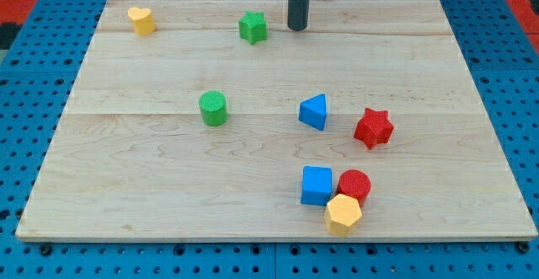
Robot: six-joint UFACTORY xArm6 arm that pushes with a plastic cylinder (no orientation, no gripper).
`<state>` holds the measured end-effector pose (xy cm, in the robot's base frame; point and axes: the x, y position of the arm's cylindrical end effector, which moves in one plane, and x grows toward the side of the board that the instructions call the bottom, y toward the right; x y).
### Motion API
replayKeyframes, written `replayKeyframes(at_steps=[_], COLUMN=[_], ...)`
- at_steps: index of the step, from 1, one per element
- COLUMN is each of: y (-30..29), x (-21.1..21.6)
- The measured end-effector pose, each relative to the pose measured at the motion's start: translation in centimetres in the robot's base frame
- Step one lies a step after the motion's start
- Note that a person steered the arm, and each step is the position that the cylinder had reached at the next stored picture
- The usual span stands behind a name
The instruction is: Move the green circle to the top right
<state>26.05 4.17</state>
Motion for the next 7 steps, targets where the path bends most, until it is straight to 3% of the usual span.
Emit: replayKeyframes(at_steps=[4, 6, 7], y=[0.6, 9.7, 7.5], x=[1.5, 7.1, 11.1])
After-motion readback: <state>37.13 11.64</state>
